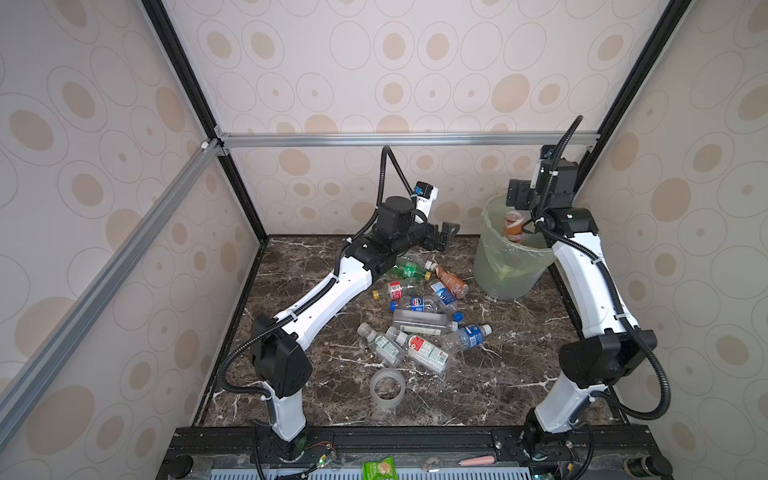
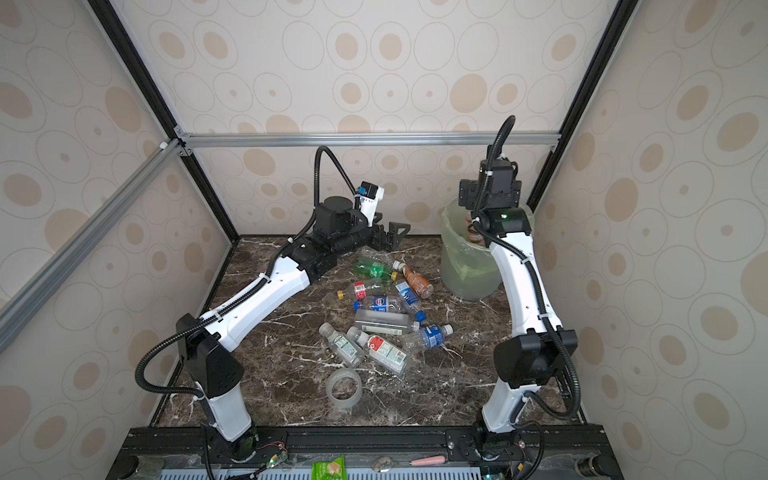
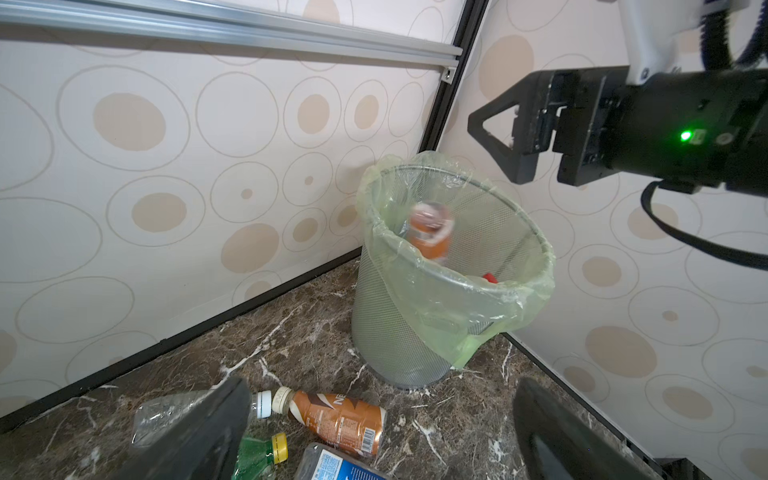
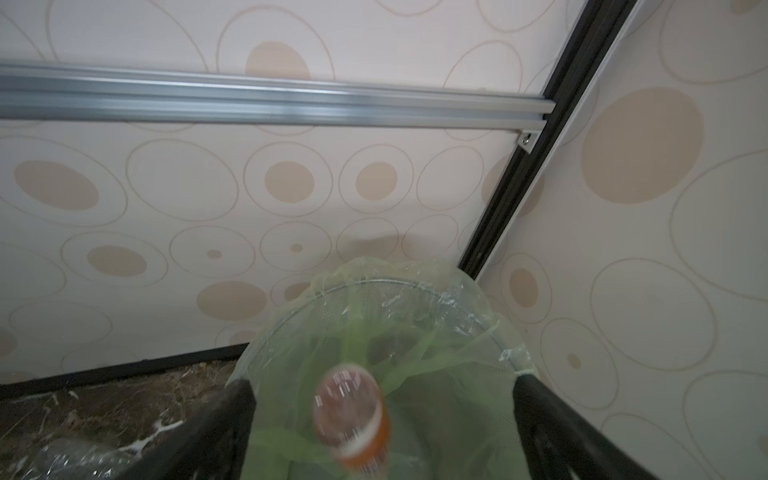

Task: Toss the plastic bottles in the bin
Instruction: 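Release the coffee bottle into the bin with the right gripper while the left withdraws, then move the right gripper back toward the pile while the left lowers to a clear bottle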

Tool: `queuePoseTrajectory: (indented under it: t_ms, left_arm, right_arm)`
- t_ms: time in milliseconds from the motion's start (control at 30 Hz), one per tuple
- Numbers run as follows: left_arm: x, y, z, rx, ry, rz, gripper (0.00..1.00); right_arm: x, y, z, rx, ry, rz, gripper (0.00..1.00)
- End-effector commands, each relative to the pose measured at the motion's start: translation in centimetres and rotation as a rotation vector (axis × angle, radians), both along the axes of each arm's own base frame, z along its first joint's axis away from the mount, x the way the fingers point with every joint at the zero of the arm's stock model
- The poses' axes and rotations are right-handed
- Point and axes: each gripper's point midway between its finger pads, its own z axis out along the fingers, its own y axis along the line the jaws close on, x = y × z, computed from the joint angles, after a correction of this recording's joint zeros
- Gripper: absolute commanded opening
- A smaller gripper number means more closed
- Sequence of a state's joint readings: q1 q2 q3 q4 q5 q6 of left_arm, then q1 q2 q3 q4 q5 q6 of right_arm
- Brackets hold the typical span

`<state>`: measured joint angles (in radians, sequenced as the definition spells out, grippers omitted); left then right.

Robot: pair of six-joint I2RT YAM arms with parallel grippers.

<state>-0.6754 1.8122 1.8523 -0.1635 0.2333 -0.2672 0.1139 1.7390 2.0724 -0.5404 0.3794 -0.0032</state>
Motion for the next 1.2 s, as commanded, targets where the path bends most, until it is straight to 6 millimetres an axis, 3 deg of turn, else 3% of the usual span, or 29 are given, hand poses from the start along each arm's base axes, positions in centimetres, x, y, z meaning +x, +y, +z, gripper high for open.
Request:
queuePoseTrajectory:
  t_ms: [0,400,633,767,933,1033,1167]
  left_arm:
    - [-0.8,0.5,2.2,-0.004,-0.049,-0.005,0.99]
    - [-1.1,1.5,1.5,-0.005,-0.031,0.032,0.99]
    - [0.4,3.5,-0.3,0.013,0.028,0.141,0.99]
    - [2.5,6.8,-3.0,0.002,0.156,0.275,0.99]
    - [3.1,12.1,-8.1,0.0,0.334,0.417,0.99]
    - [2.3,16.2,-11.7,-0.012,0.46,0.559,0.99]
    - [-0.6,18.6,-15.1,-0.036,0.572,0.622,0.99]
  right_arm:
    - [-6.2,0.0,10.6,0.082,-0.246,0.022,1.0]
    - [-6.7,0.6,10.8,0.126,-0.226,0.052,1.0]
    - [-6.3,2.3,9.7,0.171,-0.194,0.126,1.0]
    - [-5.7,5.6,7.7,0.185,-0.132,0.227,1.0]
    - [-5.6,12.0,2.7,0.125,-0.006,0.363,1.0]
    - [-6.2,15.5,-0.7,0.135,0.056,0.445,1.0]
    - [-7.0,19.8,-5.9,0.126,0.163,0.528,1.0]
